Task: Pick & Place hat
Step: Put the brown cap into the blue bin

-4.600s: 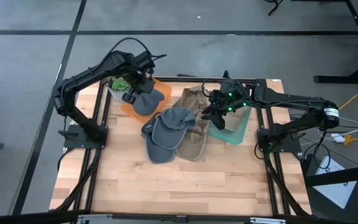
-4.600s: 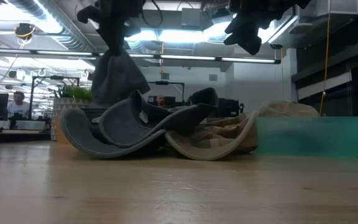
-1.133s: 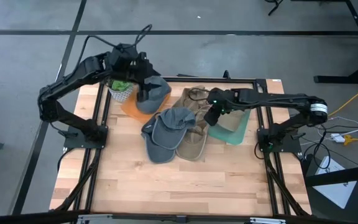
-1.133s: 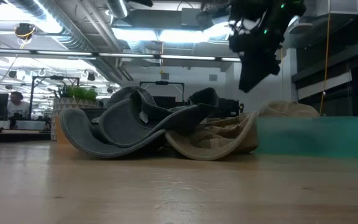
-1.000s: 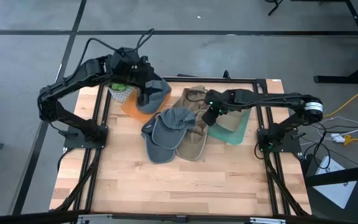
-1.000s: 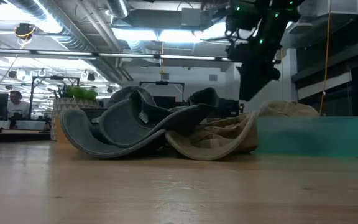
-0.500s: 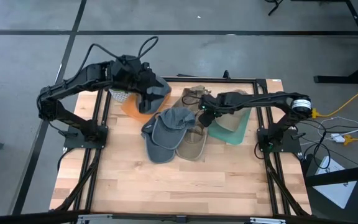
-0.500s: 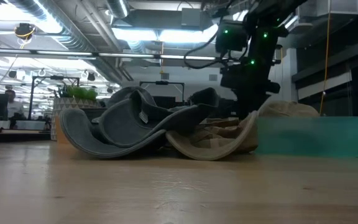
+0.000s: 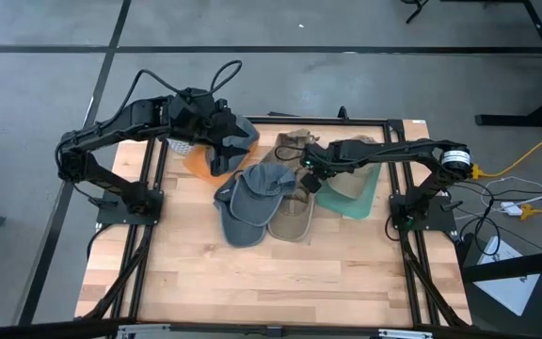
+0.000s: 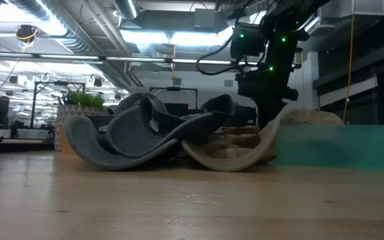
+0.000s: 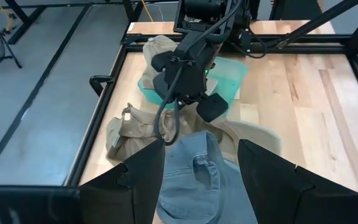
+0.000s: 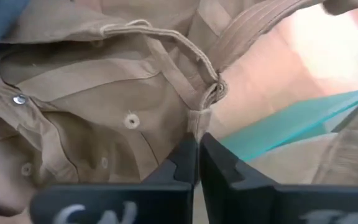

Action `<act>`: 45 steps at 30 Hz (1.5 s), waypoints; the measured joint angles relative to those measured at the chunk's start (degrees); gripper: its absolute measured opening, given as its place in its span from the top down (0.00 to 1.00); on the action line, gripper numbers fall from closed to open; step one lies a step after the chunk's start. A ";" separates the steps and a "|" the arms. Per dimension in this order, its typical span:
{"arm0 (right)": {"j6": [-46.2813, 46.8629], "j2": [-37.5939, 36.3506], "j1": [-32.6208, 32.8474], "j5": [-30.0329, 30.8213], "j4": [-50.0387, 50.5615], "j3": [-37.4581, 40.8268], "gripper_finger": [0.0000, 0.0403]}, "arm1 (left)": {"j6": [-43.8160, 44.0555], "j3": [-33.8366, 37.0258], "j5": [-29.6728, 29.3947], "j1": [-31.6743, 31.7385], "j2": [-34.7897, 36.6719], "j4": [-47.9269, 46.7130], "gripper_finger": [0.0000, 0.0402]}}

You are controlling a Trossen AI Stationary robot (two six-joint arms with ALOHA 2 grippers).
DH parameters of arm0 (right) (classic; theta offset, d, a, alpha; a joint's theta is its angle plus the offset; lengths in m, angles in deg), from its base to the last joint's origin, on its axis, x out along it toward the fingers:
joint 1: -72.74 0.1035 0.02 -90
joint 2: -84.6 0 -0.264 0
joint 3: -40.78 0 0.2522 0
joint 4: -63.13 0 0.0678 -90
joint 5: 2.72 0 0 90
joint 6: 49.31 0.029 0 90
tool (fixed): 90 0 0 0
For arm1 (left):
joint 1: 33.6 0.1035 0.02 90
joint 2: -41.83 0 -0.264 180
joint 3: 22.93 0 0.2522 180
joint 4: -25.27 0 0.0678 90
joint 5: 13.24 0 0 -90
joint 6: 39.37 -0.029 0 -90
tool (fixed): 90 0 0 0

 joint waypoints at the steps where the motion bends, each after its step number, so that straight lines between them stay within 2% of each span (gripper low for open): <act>1: -0.55 -0.32 0.02 0.83 0.03 0.00 0.96 | 0.32 0.00 0.00 -0.33 -0.01 0.01 0.51; 9: -6.45 -5.35 2.03 8.37 0.70 -4.36 0.98 | 0.36 0.00 0.10 -1.42 -0.01 0.01 0.51; 19: -21.72 -9.07 6.15 17.92 0.43 -14.35 0.99 | 0.36 0.00 -0.17 -1.23 -0.01 0.02 0.51; 26: -33.32 -9.83 7.87 18.89 -2.41 -19.40 0.99 | 0.36 0.00 -0.23 -1.23 -0.01 0.02 0.51; 30: -34.54 -9.83 7.91 18.30 -3.83 -20.91 0.99 | 0.93 0.00 -0.23 -1.23 -0.01 0.02 0.51; 40: -43.43 -13.64 8.04 11.02 -13.53 -20.93 0.99 | 1.38 0.00 -0.21 -1.23 -0.03 -0.11 0.51; 45: -44.63 -18.10 7.33 0.43 -15.56 -20.93 0.99 | -2.59 0.00 -0.26 -1.23 -0.03 -1.33 0.51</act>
